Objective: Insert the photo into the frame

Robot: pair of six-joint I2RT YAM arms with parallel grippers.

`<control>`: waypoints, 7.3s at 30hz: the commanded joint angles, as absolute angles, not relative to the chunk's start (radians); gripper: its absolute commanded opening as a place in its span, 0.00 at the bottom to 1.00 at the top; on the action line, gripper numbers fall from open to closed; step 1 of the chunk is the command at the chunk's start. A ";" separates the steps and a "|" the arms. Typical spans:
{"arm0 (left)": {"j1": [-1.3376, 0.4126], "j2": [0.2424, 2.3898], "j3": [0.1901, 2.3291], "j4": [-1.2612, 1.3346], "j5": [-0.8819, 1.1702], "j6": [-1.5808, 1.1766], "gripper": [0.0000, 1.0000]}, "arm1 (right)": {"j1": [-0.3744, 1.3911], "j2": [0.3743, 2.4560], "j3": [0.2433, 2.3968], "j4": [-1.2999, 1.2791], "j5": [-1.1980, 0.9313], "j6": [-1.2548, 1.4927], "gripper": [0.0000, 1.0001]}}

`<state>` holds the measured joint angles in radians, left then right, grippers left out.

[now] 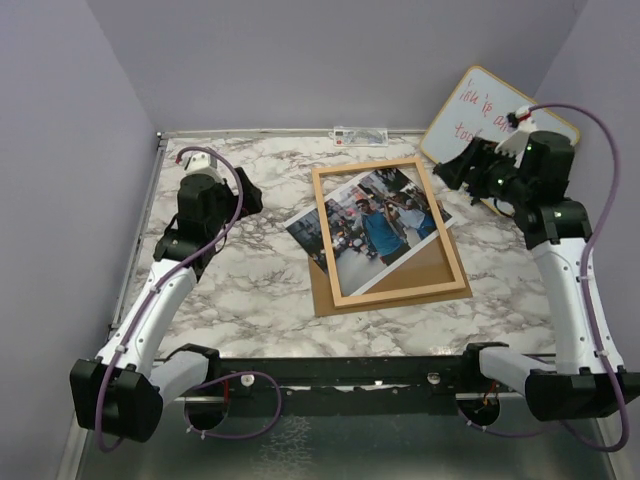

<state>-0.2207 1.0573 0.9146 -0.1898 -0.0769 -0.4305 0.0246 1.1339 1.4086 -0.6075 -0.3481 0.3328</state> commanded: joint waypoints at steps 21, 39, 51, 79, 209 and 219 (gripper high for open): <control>-0.222 1.046 0.801 -0.381 -0.112 -0.644 0.99 | 0.845 1.972 1.614 -0.828 0.304 0.666 0.54; -0.221 1.092 0.811 -0.368 -0.090 -0.632 0.99 | 0.841 2.141 1.648 -0.740 0.287 0.612 0.35; -0.221 1.200 0.871 -0.238 0.240 -0.674 0.99 | 0.842 1.942 1.590 -0.711 0.232 0.614 0.03; -0.379 1.724 0.916 0.383 0.552 -1.017 0.59 | 0.843 1.658 1.347 -0.552 -0.070 0.534 0.04; 0.069 1.533 1.017 -0.636 -0.157 -0.522 0.99 | 0.632 1.798 1.145 -0.114 -0.410 0.860 0.75; 0.069 1.494 1.004 -0.629 -0.076 -0.536 0.99 | 0.634 1.963 1.337 -0.274 -0.367 0.761 0.70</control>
